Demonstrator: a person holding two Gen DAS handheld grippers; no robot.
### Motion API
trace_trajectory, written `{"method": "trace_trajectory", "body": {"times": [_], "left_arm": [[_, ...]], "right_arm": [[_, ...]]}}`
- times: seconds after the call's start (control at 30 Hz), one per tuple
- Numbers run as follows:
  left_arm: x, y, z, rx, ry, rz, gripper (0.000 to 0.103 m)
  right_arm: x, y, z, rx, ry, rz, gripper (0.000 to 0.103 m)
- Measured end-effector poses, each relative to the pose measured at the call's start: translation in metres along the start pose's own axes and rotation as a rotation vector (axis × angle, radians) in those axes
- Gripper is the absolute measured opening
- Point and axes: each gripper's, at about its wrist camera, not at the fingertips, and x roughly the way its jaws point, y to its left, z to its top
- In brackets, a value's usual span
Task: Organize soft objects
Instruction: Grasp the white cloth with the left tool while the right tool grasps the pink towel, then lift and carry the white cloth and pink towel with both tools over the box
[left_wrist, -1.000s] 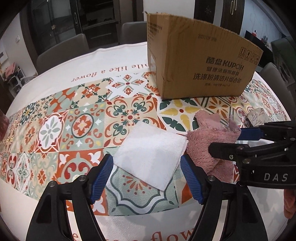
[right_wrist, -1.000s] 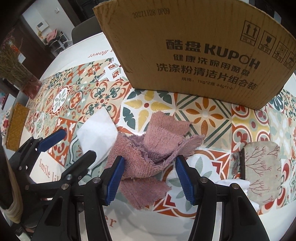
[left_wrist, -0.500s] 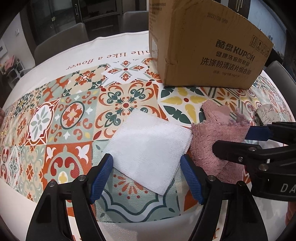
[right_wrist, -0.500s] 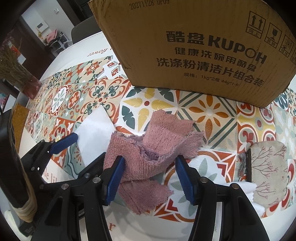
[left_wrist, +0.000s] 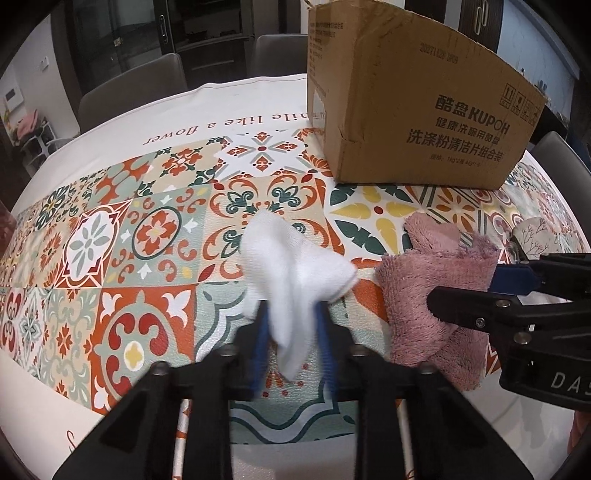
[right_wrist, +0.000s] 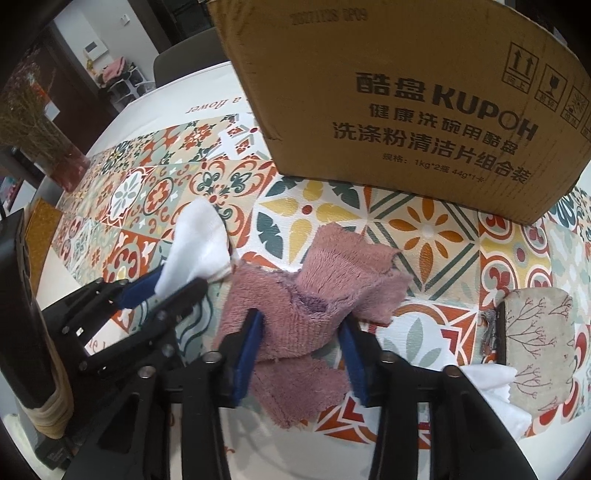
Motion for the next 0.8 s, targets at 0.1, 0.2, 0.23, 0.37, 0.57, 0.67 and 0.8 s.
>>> {"method": "trace_trajectory", "body": {"times": [0.1, 0.2, 0.23, 0.37, 0.57, 0.67, 0.8], "left_arm": [[-0.002, 0.002, 0.001, -0.007, 0.015, -0.005, 0.012], [-0.008, 0.001, 0.000, -0.011, 0.015, -0.001, 0.012], [-0.010, 0.000, 0.000, -0.014, 0.012, 0.004, 0.012], [-0.024, -0.002, -0.002, -0.052, -0.006, -0.004, 0.012], [-0.050, -0.007, 0.001, -0.085, -0.054, -0.019, 0.012], [-0.064, -0.010, 0.005, -0.086, -0.087, -0.024, 0.012], [-0.081, -0.015, 0.011, -0.083, -0.127, -0.030, 0.012]], "right_arm": [[-0.002, 0.003, 0.000, -0.008, -0.005, 0.011, 0.025], [-0.007, 0.004, 0.000, -0.016, -0.019, 0.014, 0.019], [-0.010, 0.004, 0.000, -0.017, -0.025, 0.015, 0.018], [-0.022, 0.002, -0.001, -0.005, -0.052, 0.030, 0.018], [-0.044, -0.002, -0.002, 0.016, -0.090, 0.053, 0.018], [-0.057, -0.004, -0.002, 0.027, -0.115, 0.062, 0.018], [-0.072, -0.006, -0.002, 0.039, -0.153, 0.068, 0.018]]}}
